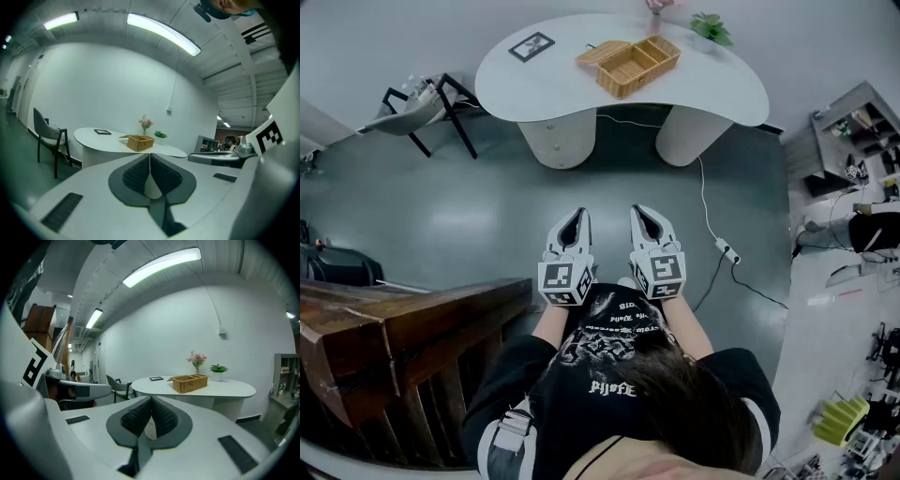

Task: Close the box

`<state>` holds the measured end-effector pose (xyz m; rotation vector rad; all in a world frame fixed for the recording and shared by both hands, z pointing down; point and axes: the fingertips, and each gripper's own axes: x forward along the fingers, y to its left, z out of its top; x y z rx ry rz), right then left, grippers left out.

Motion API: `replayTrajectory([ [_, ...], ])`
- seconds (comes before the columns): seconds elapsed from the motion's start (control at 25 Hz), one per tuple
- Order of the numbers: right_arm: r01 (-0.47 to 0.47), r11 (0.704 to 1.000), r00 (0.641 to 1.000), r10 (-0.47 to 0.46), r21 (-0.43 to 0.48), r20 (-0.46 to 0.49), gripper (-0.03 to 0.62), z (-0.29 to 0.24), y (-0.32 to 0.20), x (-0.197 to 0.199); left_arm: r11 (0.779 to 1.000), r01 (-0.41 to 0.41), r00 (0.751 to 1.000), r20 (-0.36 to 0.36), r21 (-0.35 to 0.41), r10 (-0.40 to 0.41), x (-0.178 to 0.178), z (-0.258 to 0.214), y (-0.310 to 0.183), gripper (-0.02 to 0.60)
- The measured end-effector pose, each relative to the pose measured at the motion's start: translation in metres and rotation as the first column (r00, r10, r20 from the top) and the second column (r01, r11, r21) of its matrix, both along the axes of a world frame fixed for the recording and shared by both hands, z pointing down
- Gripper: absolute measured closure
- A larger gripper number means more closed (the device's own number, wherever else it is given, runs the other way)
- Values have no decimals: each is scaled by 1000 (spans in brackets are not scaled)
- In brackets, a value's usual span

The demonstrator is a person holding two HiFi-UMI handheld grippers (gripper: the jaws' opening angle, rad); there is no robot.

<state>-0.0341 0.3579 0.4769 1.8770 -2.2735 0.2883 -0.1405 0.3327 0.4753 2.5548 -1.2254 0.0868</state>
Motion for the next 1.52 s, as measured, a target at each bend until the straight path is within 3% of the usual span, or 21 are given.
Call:
replayTrajectory([
  [0.44, -68, 997, 998, 68, 23, 15, 569, 2, -15, -14, 1000, -16, 1000, -17, 13, 16, -24, 4, -19, 554],
  [0.76, -87, 996, 995, 86, 9, 49, 569, 10, -41, -2, 1000, -20, 1000, -13, -1, 20, -20, 7, -39, 554],
  [1.2, 17, 1000, 999, -17, 18, 42, 569, 13, -147, 32, 998, 67, 997, 24, -13, -67, 2, 16, -119, 554],
  [1.52, 102, 994, 993, -103, 29, 53, 569, 6, -235, 69, 995, 99, 995, 18, -13, -98, 53, 10, -200, 554],
])
